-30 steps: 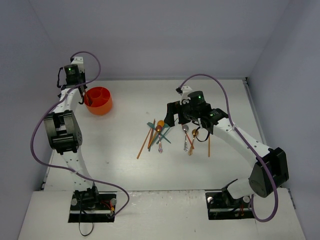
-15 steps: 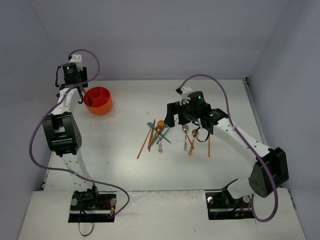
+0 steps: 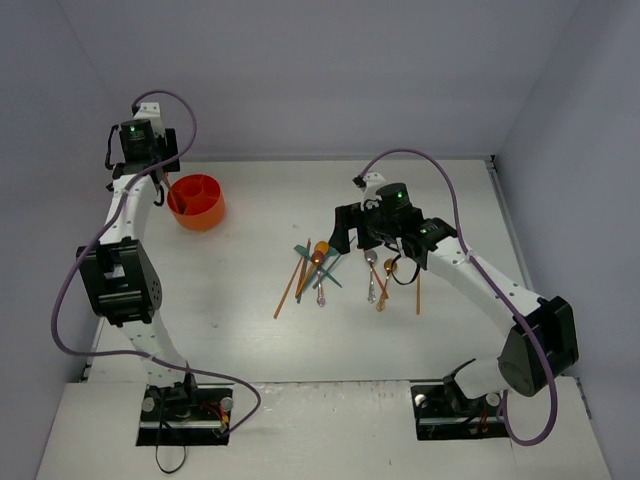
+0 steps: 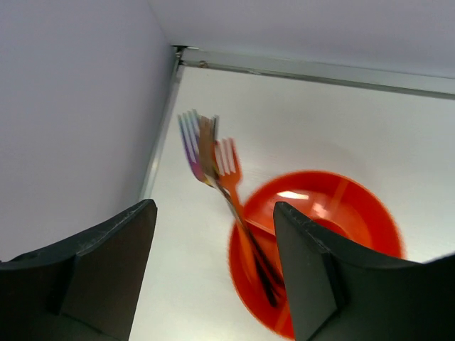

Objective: Sort the eating utensils into containers

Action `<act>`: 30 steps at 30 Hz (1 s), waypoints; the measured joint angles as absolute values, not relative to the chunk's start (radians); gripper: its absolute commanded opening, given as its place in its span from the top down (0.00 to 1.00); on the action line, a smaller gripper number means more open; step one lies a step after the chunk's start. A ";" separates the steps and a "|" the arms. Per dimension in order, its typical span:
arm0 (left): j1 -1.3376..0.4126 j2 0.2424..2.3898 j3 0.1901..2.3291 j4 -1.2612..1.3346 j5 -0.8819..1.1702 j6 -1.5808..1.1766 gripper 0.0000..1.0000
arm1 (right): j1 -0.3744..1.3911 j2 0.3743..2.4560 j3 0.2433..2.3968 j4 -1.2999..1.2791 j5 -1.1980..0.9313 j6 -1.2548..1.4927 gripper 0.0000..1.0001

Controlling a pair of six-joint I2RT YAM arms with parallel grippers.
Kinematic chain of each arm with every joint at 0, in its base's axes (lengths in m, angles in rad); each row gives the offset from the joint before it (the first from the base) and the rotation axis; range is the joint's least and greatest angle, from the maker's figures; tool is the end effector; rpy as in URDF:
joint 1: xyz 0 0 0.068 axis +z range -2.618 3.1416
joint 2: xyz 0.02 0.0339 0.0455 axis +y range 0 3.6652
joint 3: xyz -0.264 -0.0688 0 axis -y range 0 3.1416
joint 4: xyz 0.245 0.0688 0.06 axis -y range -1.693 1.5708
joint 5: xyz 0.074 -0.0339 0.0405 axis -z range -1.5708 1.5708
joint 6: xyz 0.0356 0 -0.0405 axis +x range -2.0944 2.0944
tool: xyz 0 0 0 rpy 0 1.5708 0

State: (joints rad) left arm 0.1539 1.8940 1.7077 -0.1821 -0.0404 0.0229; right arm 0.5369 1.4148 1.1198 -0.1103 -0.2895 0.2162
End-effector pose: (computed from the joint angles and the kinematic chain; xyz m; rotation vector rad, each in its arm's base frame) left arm 0.4523 0.0716 0.3380 -0.1540 1.9360 0.1567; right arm 0.2785 0.1776 0.3178 -0.5171 1.9746 0.7679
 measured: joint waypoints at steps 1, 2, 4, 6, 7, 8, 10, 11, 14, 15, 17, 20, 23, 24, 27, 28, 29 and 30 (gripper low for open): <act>0.139 1.872 1.708 -0.209 -0.040 0.013 0.36 | 0.537 1.414 1.120 -0.111 -0.283 0.219 0.12; 0.118 1.846 1.708 -0.235 -0.040 0.005 0.36 | 0.537 1.412 1.119 -0.111 -0.275 0.223 0.12; 0.062 1.789 1.705 -0.281 -0.037 -0.014 0.36 | 0.537 1.408 1.116 -0.110 -0.262 0.232 0.12; -0.026 1.719 1.679 -0.308 -0.033 -0.048 0.36 | 0.537 1.400 1.106 -0.111 -0.243 0.237 0.12; -0.079 1.680 1.653 -0.318 -0.026 -0.072 0.36 | 0.537 1.395 1.099 -0.113 -0.234 0.240 0.12; -0.128 1.647 1.629 -0.332 -0.017 -0.100 0.36 | 0.537 1.390 1.094 -0.116 -0.225 0.243 0.13; -0.220 1.595 1.574 -0.344 0.015 -0.178 0.36 | 0.536 1.380 1.086 -0.122 -0.209 0.250 0.13; -0.261 1.579 1.544 -0.349 0.034 -0.221 0.36 | 0.536 1.377 1.086 -0.125 -0.201 0.254 0.13; -0.345 1.567 1.462 -0.371 0.055 -0.343 0.36 | 0.536 1.366 1.081 -0.126 -0.183 0.262 0.13; -0.362 1.574 1.442 -0.380 0.051 -0.383 0.36 | 0.536 1.362 1.079 -0.127 -0.177 0.264 0.14; -0.392 1.601 1.414 -0.400 0.042 -0.468 0.36 | 0.536 1.355 1.076 -0.130 -0.167 0.268 0.14; -0.432 1.657 1.396 -0.418 0.016 -0.611 0.34 | 0.536 1.342 1.066 -0.133 -0.152 0.279 0.14; -0.465 1.710 1.395 -0.422 -0.010 -0.727 0.21 | 0.536 1.324 1.056 -0.141 -0.138 0.288 0.14; -0.480 1.729 1.396 -0.427 -0.027 -0.769 0.21 | 0.536 1.319 1.053 -0.140 -0.135 0.291 0.14; -0.517 1.788 1.413 -0.458 -0.076 -0.855 0.20 | 0.536 1.295 1.035 -0.140 -0.130 0.295 0.14; -0.529 1.811 1.422 -0.468 -0.090 -0.879 0.20 | 0.536 1.284 1.027 -0.142 -0.128 0.296 0.14; -0.539 1.835 1.430 -0.475 -0.102 -0.903 0.20 | 0.536 1.273 1.019 -0.143 -0.127 0.297 0.14; -0.548 1.859 1.437 -0.479 -0.112 -0.927 0.21 | 0.536 1.262 1.012 -0.145 -0.125 0.298 0.14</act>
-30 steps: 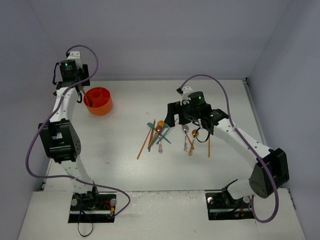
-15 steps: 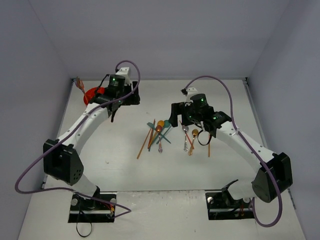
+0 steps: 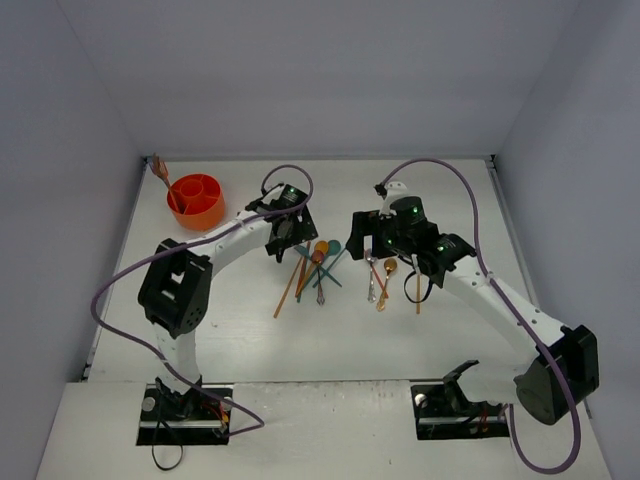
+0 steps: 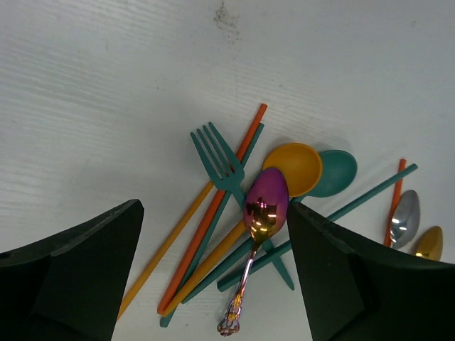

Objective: Sort the eating utensils into containers

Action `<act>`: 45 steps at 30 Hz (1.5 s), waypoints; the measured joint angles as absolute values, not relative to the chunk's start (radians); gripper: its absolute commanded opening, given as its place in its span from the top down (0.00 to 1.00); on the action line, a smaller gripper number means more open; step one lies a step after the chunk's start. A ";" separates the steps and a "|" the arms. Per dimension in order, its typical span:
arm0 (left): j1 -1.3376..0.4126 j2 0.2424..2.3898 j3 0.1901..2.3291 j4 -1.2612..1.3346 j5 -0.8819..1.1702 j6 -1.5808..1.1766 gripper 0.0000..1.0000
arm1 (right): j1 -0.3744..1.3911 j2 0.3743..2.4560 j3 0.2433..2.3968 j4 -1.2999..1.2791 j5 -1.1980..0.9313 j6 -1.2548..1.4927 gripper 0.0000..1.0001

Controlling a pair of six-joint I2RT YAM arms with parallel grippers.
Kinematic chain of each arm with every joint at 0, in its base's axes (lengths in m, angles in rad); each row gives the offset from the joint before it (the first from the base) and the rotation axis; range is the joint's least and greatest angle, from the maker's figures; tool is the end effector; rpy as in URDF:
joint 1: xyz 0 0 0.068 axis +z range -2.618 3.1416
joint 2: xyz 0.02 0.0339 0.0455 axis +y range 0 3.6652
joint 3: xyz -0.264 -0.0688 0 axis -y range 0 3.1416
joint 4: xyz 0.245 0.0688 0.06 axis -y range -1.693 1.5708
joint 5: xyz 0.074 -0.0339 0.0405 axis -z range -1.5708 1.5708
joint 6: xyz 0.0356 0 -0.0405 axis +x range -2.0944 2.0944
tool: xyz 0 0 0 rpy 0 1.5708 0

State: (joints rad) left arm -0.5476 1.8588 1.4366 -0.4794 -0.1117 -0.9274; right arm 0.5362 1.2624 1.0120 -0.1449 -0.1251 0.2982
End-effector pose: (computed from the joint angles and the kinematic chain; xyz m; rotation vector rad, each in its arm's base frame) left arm 0.3529 -0.2105 0.2352 -0.5261 2.4762 -0.4870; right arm 0.2496 0.1535 0.3204 -0.3238 1.9977 0.6617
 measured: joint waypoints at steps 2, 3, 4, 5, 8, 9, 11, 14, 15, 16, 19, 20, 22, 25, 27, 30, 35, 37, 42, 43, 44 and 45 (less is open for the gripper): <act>-0.563 1.904 1.450 -0.493 -0.124 -0.966 0.21 | 0.536 1.243 0.998 -0.146 -0.120 0.299 0.14; -0.569 1.925 1.459 -0.504 -0.130 -0.981 0.22 | 0.536 1.232 0.989 -0.146 -0.118 0.299 0.14; -0.574 1.948 1.472 -0.515 -0.137 -0.994 0.24 | 0.536 1.222 0.980 -0.147 -0.118 0.299 0.14; -0.578 1.969 1.485 -0.521 -0.145 -1.006 0.25 | 0.536 1.213 0.972 -0.147 -0.116 0.299 0.14; -0.585 2.019 1.519 -0.539 -0.166 -1.035 0.30 | 0.536 1.187 0.950 -0.147 -0.111 0.299 0.13; -0.587 2.030 1.527 -0.545 -0.170 -1.044 0.33 | 0.536 1.180 0.943 -0.147 -0.110 0.300 0.14; -0.589 2.047 1.540 -0.550 -0.180 -1.058 0.37 | 0.536 1.166 0.929 -0.148 -0.109 0.300 0.13; -0.590 2.059 1.553 -0.569 -0.193 -1.068 0.41 | 0.536 1.151 0.914 -0.149 -0.108 0.299 0.13; -0.591 2.061 1.557 -0.573 -0.196 -1.072 0.42 | 0.536 1.145 0.910 -0.151 -0.108 0.299 0.13; -0.592 2.064 1.561 -0.577 -0.198 -1.076 0.44 | 0.536 1.140 0.906 -0.153 -0.107 0.299 0.13; -0.597 2.070 1.567 -0.585 -0.207 -1.085 0.51 | 0.536 1.126 0.898 -0.154 -0.105 0.298 0.13; -0.600 2.074 1.570 -0.589 -0.209 -1.088 0.52 | 0.536 1.122 0.895 -0.154 -0.103 0.298 0.13; -0.604 2.085 1.578 -0.597 -0.212 -1.090 0.55 | 0.536 1.115 0.888 -0.154 -0.100 0.297 0.13; -0.609 2.101 1.596 -0.608 -0.219 -1.093 0.62 | 0.536 1.108 0.876 -0.154 -0.096 0.297 0.13; -0.609 2.108 1.606 -0.613 -0.220 -1.095 0.64 | 0.536 1.102 0.867 -0.154 -0.093 0.296 0.13; -0.609 2.118 1.621 -0.620 -0.222 -1.097 0.73 | 0.536 1.087 0.854 -0.154 -0.089 0.294 0.13; -0.609 2.123 1.640 -0.630 -0.228 -1.089 0.82 | 0.536 1.065 0.846 -0.154 -0.081 0.290 0.13; -0.609 2.123 1.650 -0.632 -0.236 -1.082 0.84 | 0.536 1.060 0.845 -0.154 -0.081 0.290 0.13; -0.609 2.123 1.674 -0.632 -0.262 -1.056 0.89 | 0.536 1.058 0.844 -0.154 -0.078 0.290 0.13; -0.609 2.123 1.679 -0.632 -0.267 -1.049 0.89 | 0.536 1.058 0.844 -0.154 -0.078 0.289 0.13; -0.609 2.123 1.684 -0.632 -0.271 -1.042 0.89 | 0.536 1.058 0.844 -0.154 -0.078 0.289 0.13; -0.609 2.122 1.688 -0.632 -0.275 -1.035 0.89 | 0.536 1.058 0.844 -0.154 -0.078 0.289 0.13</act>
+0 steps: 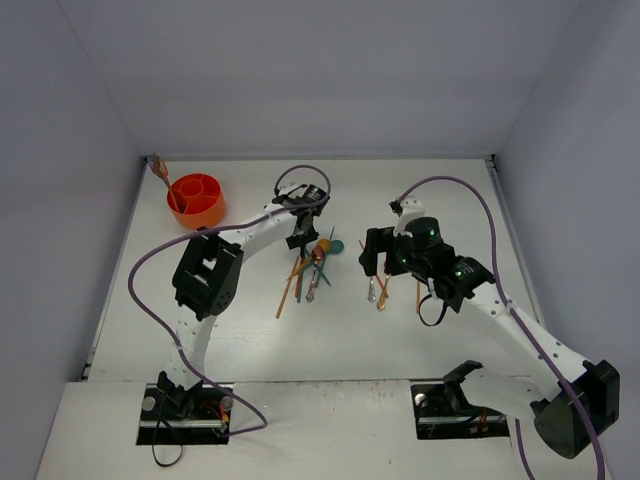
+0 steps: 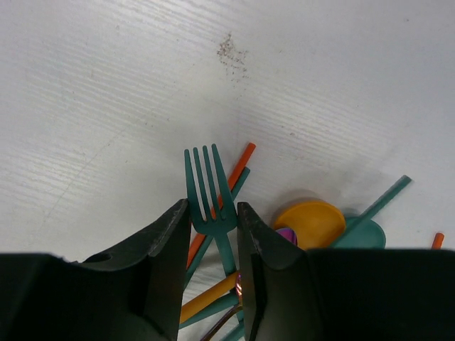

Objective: Sort the eating utensils into containers

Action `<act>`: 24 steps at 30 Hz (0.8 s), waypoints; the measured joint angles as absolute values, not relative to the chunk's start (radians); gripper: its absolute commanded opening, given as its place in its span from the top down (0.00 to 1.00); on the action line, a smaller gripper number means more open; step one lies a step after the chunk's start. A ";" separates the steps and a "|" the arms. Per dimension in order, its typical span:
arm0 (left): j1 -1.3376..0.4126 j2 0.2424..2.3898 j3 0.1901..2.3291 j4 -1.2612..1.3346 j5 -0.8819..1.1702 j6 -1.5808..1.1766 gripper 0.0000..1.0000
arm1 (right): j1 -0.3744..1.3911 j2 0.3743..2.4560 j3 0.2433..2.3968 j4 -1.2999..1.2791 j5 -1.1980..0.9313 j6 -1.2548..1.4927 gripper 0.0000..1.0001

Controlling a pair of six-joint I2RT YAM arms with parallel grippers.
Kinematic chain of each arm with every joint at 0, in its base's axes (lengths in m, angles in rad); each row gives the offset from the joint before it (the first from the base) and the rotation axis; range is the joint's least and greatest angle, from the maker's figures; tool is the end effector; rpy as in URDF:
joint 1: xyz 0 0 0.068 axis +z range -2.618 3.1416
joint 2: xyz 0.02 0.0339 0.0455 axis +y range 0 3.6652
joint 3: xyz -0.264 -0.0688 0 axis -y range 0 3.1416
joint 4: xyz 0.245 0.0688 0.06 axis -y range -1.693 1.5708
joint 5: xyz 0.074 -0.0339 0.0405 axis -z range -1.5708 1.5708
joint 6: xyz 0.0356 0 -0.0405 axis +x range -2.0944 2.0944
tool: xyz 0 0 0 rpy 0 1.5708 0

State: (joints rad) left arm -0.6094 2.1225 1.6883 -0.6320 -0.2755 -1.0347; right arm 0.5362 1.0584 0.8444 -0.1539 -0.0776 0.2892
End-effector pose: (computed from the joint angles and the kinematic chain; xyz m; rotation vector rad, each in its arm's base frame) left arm 0.3813 -0.2543 0.1949 -0.6372 2.5126 -0.2447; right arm 0.2091 0.1275 0.3108 -0.2975 1.9664 0.6179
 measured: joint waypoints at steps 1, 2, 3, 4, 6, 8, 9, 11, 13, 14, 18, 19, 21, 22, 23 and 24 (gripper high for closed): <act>-0.609 2.122 1.693 -0.632 -0.280 -1.027 0.90 | 0.536 1.058 0.844 -0.154 -0.078 0.289 0.13; -0.609 2.121 1.697 -0.631 -0.284 -1.019 0.90 | 0.536 1.058 0.844 -0.154 -0.078 0.288 0.13; -0.609 2.119 1.701 -0.631 -0.288 -1.012 0.90 | 0.536 1.058 0.844 -0.154 -0.078 0.288 0.13; -0.610 2.115 1.703 -0.631 -0.293 -1.004 0.90 | 0.536 1.059 0.844 -0.154 -0.078 0.288 0.13; -0.610 2.101 1.704 -0.631 -0.307 -0.988 0.89 | 0.536 1.060 0.844 -0.154 -0.078 0.287 0.13; -0.610 2.082 1.704 -0.631 -0.326 -0.970 0.89 | 0.536 1.062 0.844 -0.154 -0.078 0.287 0.13; -0.610 2.071 1.704 -0.631 -0.339 -0.961 0.89 | 0.536 1.063 0.844 -0.154 -0.078 0.287 0.13; -0.610 2.046 1.704 -0.630 -0.366 -0.944 0.90 | 0.536 1.065 0.844 -0.154 -0.078 0.287 0.13; -0.610 2.022 1.704 -0.631 -0.391 -0.923 0.90 | 0.536 1.070 0.844 -0.154 -0.078 0.287 0.13; -0.610 2.011 1.704 -0.631 -0.403 -0.912 0.90 | 0.536 1.073 0.844 -0.154 -0.078 0.287 0.13; -0.610 1.970 1.704 -0.631 -0.450 -0.863 0.89 | 0.536 1.083 0.845 -0.154 -0.078 0.287 0.13; -0.610 1.962 1.705 -0.631 -0.461 -0.847 0.89 | 0.536 1.085 0.845 -0.154 -0.078 0.287 0.13; -0.610 1.944 1.706 -0.627 -0.486 -0.807 0.90 | 0.536 1.087 0.845 -0.154 -0.078 0.287 0.13; -0.610 1.935 1.706 -0.625 -0.497 -0.787 0.90 | 0.536 1.089 0.845 -0.154 -0.078 0.287 0.13; -0.610 1.921 1.706 -0.618 -0.506 -0.764 0.89 | 0.536 1.091 0.845 -0.154 -0.078 0.287 0.13; -0.607 1.905 1.702 -0.603 -0.514 -0.736 0.89 | 0.536 1.093 0.845 -0.154 -0.078 0.287 0.13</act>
State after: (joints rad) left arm -0.6074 1.9052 1.7019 -0.6026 -0.5137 -0.7364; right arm 0.5362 1.0934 0.8450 -0.1539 -0.0782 0.2871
